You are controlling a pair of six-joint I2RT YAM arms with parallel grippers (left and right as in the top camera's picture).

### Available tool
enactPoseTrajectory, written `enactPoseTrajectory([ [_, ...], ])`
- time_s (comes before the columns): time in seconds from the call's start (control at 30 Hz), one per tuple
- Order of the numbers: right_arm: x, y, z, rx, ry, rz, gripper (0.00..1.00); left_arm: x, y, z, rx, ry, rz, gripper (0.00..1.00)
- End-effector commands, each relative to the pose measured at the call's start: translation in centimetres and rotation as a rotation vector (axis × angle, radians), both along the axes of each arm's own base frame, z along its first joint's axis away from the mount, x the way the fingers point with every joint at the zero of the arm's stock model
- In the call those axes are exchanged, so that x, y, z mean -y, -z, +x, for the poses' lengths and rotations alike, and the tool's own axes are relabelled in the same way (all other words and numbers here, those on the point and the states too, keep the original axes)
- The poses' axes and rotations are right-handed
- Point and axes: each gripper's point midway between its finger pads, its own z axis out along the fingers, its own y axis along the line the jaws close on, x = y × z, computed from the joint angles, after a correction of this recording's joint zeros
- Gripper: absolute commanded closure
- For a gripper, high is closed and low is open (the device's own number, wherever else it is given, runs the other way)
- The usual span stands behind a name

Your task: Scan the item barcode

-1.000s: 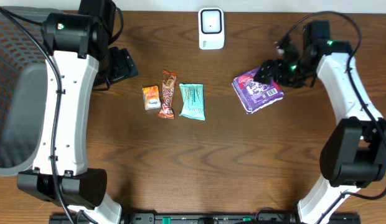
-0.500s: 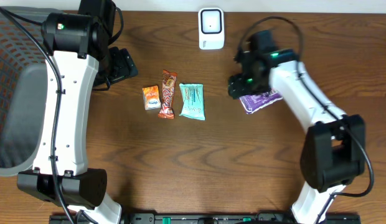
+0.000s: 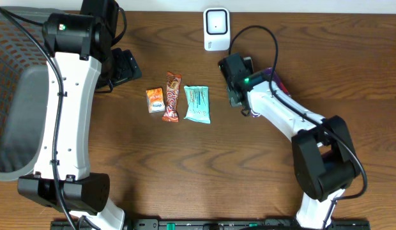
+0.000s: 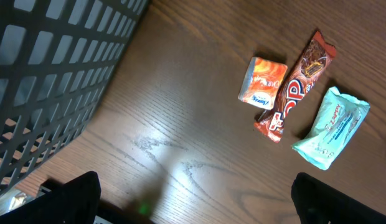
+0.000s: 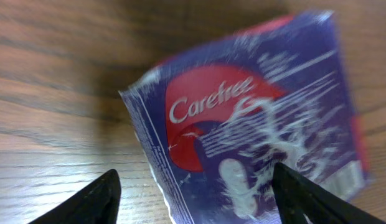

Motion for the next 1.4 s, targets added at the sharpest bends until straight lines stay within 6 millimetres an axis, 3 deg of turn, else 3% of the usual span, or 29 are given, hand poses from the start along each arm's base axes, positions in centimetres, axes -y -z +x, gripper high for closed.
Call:
enactPoseTrajectory([
  [0.0,1.2,2.4,-0.8,-0.026,0.028,-0.05,0.32,-0.2,0.0,-1.2,-0.047,-0.002,0.01,0.02],
  [0.13,1.4,4.1,-1.1,-0.056,0.025,-0.067,0.62,-0.2,0.0,-1.2,-0.047,-0.002,0.01,0.02],
  [0.2,1.6,4.2,-1.1,-0.051,0.059,-0.056,0.7,-0.2,0.0,-1.2,-0.047,-0.002,0.01,0.02],
  [0.23,1.7,4.0,-1.0,-0.049,0.065,-0.053,0.72,-0.2,0.0,-1.2,-0.047,-0.002,0.01,0.02],
  [0.3,1.8,3.1,-0.7,-0.061,0.076,-0.035,0.94,-0.2,0.0,-1.2,-0.047,-0.002,0.01,0.02],
  [0.33,1.8,2.0,-0.3,-0.069,0.09,-0.002,0.99,-0.2,0.0,-1.2,-0.047,-0.002,0.01,0.02],
  [0.4,1.5,0.2,0.4,-0.084,0.097,0.079,0.99,-0.2,0.0,-1.2,-0.047,-0.002,0.01,0.02],
  [0.53,-0.9,-3.7,1.8,-0.169,0.02,0.412,0.99,-0.2,0.0,-1.2,-0.047,-0.002,0.01,0.02],
  [0.6,-3.2,-6.7,2.0,-0.237,-0.102,0.745,0.99,-0.2,0.0,-1.2,-0.047,-0.002,0.01,0.02],
  [0.67,-4.0,-9.8,1.7,-0.269,-0.19,1.043,0.99,-0.2,0.0,-1.2,-0.047,-0.002,0.01,0.02],
  [0.73,-3.6,-12.4,1.3,-0.272,-0.267,1.27,0.99,-0.2,0.0,-1.2,-0.047,-0.002,0.01,0.02],
  [0.83,-1.0,-13.4,1.4,-0.255,-0.235,1.428,0.99,-0.2,0.0,-1.2,-0.047,-0.002,0.01,0.02],
  [0.93,2.4,-11.8,1.0,-0.241,-0.138,1.502,0.99,-0.2,0.0,-1.2,-0.047,-0.002,0.01,0.02],
  [1.03,5.4,-8.7,-0.2,-0.223,-0.038,1.571,0.99,-0.2,0.0,-1.2,-0.047,-0.002,0.01,0.02],
  [1.1,7.3,-6.3,-0.7,-0.219,0.054,1.515,0.97,-0.2,0.0,-1.2,-0.047,-0.002,0.01,0.02],
  [1.17,10.6,-2.7,-1.1,-0.231,0.223,1.338,0.98,-0.2,0.0,-1.2,-0.047,-0.002,0.01,0.02],
  [1.2,13.2,-0.7,-1.6,-0.243,0.343,1.205,0.9,-0.2,0.0,-1.2,-0.047,-0.002,0.01,0.02],
  [1.23,14.7,0.1,-2.0,-0.246,0.39,1.138,0.8,-0.2,0.0,-1.2,-0.047,-0.002,0.01,0.02],
  [1.27,16.3,0.7,-2.6,-0.252,0.441,1.067,0.58,-0.2,0.0,-1.2,-0.047,-0.002,0.01,0.02],
  [1.37,17.7,-0.4,-2.8,-0.26,0.454,1.043,0.4,-0.2,0.0,-1.2,-0.047,-0.002,0.01,0.02],
])
